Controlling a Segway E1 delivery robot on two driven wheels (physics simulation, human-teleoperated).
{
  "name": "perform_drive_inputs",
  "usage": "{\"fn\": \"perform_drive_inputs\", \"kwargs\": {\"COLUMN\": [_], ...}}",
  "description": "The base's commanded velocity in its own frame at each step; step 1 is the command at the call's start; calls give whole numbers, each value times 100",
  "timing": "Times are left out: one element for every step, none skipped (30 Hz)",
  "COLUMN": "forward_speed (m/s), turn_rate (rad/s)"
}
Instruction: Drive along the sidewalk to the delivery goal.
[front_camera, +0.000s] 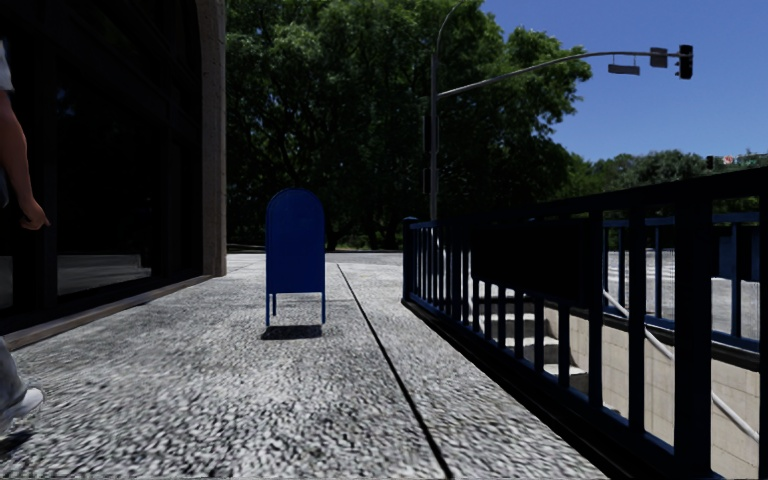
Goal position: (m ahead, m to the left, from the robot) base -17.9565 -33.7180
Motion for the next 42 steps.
{"fn": "perform_drive_inputs", "kwargs": {"forward_speed": [18, 18, 18, 18, 17, 17, 17, 18, 20, 21, 23, 23, 30, 34, 37, 40, 40, 41, 43, 45, 46, 50, 50, 56, 65, 67, 67, 68, 68, 68, 68, 68, 68, 68, 68, 69, 69, 69, 70, 70, 70, 70], "turn_rate": [49, 49, 49, 49, 49, 49, 49, 49, 49, 49, 49, 49, 49, 49, 49, 49, 49, 49, 49, 49, 49, 49, 49, 49, 49, 49, 49, 49, 49, 49, 49, 49, 49, 49, 49, 47, 47, 46, 45, 44, 39, 33]}}
